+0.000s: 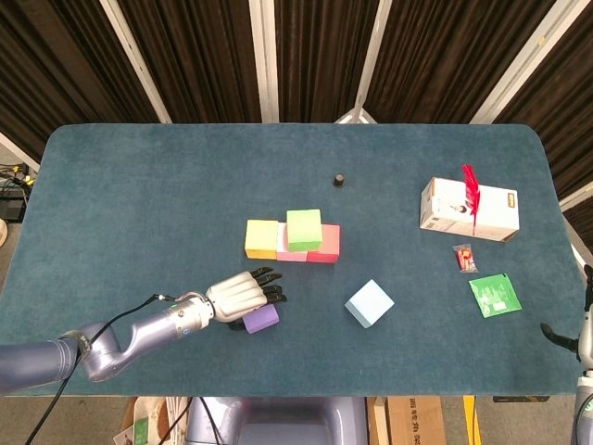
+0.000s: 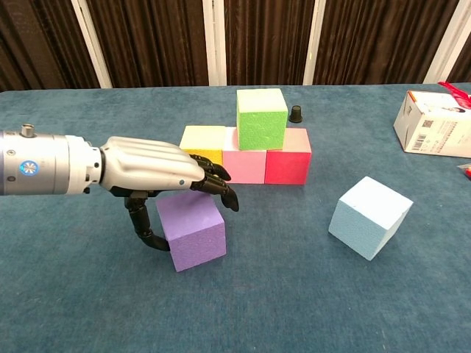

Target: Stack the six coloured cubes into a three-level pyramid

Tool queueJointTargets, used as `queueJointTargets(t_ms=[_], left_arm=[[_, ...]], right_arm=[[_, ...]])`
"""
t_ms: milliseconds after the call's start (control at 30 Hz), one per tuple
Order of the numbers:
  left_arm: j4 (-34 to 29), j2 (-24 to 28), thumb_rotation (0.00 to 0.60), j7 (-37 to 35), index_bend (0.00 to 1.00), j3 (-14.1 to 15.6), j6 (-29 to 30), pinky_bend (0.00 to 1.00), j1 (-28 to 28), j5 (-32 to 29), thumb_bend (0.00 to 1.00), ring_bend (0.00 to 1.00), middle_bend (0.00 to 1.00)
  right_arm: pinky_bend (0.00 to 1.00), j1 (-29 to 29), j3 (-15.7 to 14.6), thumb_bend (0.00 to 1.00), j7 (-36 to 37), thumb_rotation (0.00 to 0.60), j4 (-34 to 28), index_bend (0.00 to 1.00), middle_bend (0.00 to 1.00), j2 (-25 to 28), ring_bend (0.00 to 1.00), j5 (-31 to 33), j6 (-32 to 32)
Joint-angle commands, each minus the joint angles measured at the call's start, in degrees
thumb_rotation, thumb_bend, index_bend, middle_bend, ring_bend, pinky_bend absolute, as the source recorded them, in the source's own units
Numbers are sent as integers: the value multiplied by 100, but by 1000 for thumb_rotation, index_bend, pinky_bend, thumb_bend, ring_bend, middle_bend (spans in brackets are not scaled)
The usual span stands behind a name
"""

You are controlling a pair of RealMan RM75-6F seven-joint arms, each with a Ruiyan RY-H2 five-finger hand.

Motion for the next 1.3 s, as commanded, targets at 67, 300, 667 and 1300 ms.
queueJointTargets(t_ms=[67, 300, 667, 1300], left_arm=[[3, -23, 600, 70, 231, 1, 18, 0, -19, -52, 319, 0, 236], [-71, 32, 600, 87, 348, -1, 150, 0, -7, -98, 370, 0, 373], [-915, 680, 600, 204, 361, 4, 211, 0, 12, -243, 385, 0, 391], [-2102, 2370, 600, 1974, 353, -141, 1533, 0, 1108, -2819, 385, 0, 387]], right_arm=[[0, -10, 26, 130, 12, 600, -22, 0, 27, -7, 0, 41, -21], [0, -19, 66, 129, 48, 600, -29, 0, 27, -4, 0, 75, -56], [0, -43, 123, 129, 34, 600, -24, 0, 26, -21, 0, 131, -40], [0, -96, 120, 129, 144, 600, -100, 0, 26, 36, 0, 0, -23]])
